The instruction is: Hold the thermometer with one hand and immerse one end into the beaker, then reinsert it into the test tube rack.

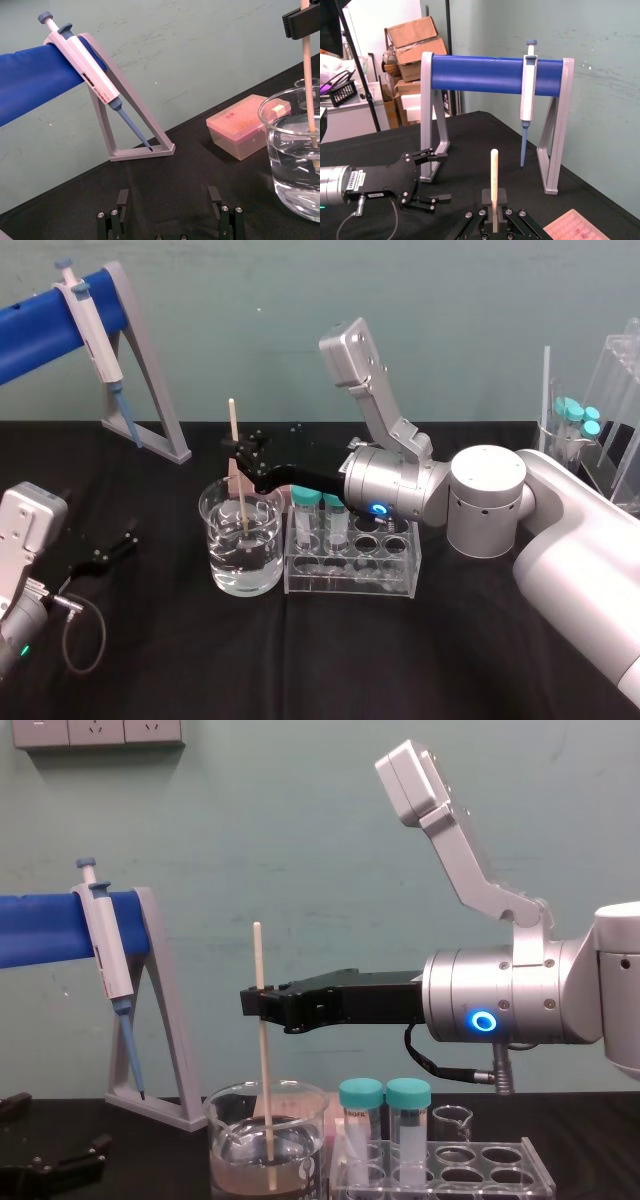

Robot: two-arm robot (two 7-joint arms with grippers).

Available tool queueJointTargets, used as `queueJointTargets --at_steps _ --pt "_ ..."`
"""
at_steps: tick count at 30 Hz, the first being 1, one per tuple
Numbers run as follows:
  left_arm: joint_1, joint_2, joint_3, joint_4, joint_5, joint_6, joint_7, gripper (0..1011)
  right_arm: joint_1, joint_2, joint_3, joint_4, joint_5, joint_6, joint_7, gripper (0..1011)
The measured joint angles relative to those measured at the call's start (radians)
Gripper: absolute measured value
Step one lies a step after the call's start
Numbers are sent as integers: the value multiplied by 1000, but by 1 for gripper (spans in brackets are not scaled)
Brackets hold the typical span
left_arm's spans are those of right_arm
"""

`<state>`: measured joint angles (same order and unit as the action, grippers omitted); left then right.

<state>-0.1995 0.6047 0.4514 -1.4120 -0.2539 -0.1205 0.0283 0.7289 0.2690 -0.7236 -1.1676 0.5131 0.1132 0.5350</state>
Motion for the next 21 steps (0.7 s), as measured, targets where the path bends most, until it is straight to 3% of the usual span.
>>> queueJointTargets --at_steps 21 --pt "0 0 0 0 0 0 0 1004 0 0 0 0 0 0 0 55"
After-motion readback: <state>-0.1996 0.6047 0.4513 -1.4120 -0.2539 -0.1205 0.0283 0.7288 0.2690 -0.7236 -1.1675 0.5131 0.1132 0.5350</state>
